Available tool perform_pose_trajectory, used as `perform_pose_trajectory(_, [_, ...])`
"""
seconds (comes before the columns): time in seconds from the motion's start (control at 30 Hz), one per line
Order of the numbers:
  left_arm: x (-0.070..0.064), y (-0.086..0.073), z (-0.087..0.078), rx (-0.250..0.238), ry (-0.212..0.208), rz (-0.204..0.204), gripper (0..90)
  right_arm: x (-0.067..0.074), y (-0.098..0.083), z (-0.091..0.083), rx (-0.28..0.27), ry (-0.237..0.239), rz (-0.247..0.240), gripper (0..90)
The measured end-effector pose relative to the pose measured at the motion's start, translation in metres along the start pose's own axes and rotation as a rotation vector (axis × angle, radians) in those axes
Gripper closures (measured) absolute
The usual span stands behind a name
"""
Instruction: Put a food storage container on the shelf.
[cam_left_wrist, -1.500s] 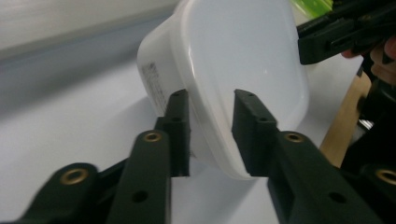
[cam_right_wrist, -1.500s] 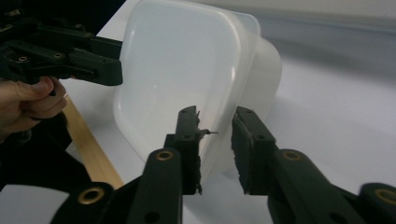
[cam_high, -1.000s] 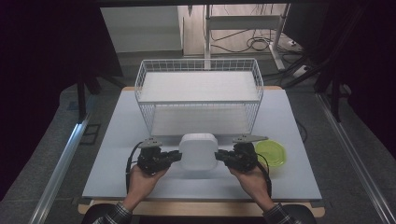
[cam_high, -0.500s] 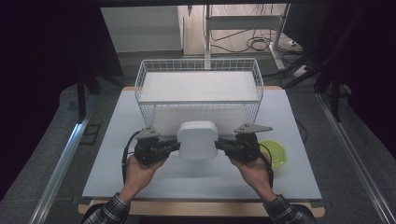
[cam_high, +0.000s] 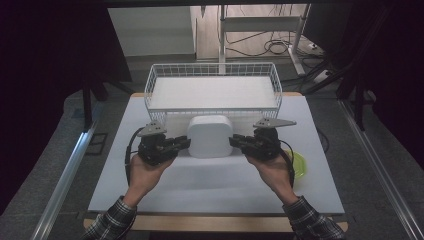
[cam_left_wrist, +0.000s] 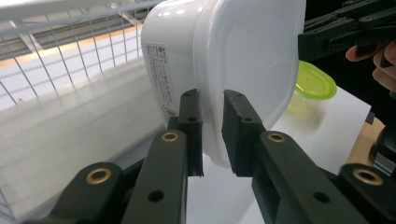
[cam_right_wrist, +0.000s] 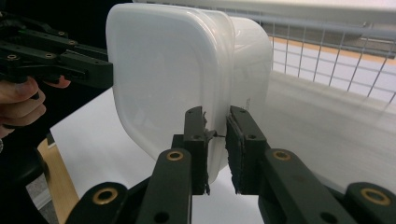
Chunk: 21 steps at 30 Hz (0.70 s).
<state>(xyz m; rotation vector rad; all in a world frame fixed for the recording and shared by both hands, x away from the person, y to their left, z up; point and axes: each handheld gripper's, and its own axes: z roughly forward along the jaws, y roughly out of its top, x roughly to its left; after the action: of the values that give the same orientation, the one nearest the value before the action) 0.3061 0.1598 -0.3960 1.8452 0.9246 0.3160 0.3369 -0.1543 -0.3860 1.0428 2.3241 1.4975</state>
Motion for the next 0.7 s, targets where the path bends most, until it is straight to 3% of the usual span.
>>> perform_pose_trajectory(0.7, [0.010, 0.058, -0.020, -0.069, 0.020, 0.023, 78.9, -0.004, 0.059, -0.007, -0.063, 0.012, -0.013, 78.4])
